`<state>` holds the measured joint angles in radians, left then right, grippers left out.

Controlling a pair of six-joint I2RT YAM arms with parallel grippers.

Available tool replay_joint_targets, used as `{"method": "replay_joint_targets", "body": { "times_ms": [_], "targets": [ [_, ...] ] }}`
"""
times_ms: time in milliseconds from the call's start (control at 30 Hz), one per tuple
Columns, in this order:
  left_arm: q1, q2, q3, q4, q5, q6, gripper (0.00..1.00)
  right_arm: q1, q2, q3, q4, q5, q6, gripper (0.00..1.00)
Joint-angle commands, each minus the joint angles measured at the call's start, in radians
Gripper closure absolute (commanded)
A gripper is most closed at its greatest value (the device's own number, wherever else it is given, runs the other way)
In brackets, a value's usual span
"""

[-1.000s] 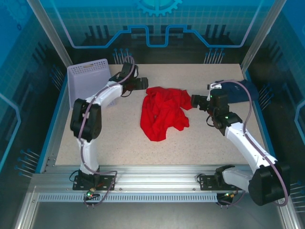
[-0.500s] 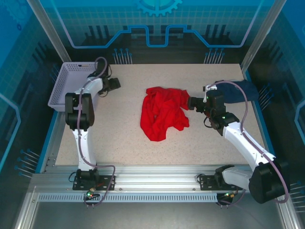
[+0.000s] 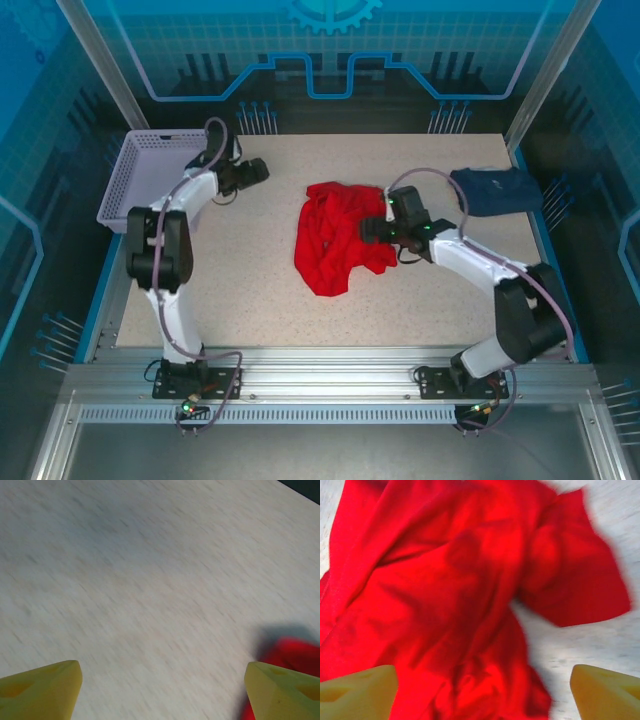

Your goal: Fold the inside-out t-shirt

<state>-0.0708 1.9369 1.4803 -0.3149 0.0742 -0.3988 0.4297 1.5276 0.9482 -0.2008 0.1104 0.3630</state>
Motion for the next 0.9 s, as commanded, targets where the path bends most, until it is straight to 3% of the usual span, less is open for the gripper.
{"method": "replay_joint_targets", "body": {
  "times_ms": [0, 133, 233, 400, 467, 567, 700, 767, 867],
  "targets": [
    [-0.118, -0.203, -0.236, 0.216, 0.133, -0.098, 0.15, -0.011, 0.033, 0.01, -0.052, -0.072, 0.01, 0.18],
    [-0.201, -0.236, -0.446, 0.28, 0.145, -0.118, 0.21, -0.035, 0.099, 0.035, -0.014, -0.172, 0.026, 0.3],
    [-0.233, -0.195, -0.472, 0.233, 0.119, -0.07, 0.25, -0.039, 0.17, 0.084, -0.082, -0.122, 0.024, 0.4],
    [-0.316, -0.141, -0.487, 0.221, 0.129, -0.03, 0.27, -0.054, 0.162, 0.013, -0.083, -0.063, 0.015, 0.38],
    [-0.328, -0.108, -0.481, 0.225, 0.123, -0.036, 0.36, -0.054, 0.201, 0.019, -0.072, -0.09, 0.026, 0.45],
    [-0.328, -0.079, -0.46, 0.237, 0.138, -0.055, 0.59, -0.057, 0.208, 0.036, -0.041, -0.098, 0.035, 0.67],
    [-0.315, -0.116, -0.418, 0.267, 0.162, -0.055, 0.96, -0.073, 0.062, 0.063, -0.031, -0.064, -0.01, 0.9],
    [-0.28, -0.169, -0.375, 0.253, 0.193, -0.059, 1.0, -0.096, -0.043, 0.091, -0.037, -0.074, -0.021, 1.0],
    [-0.18, -0.366, -0.336, 0.254, 0.232, -0.098, 1.0, -0.146, -0.231, 0.16, -0.063, -0.096, -0.037, 1.0]
  ]
}}
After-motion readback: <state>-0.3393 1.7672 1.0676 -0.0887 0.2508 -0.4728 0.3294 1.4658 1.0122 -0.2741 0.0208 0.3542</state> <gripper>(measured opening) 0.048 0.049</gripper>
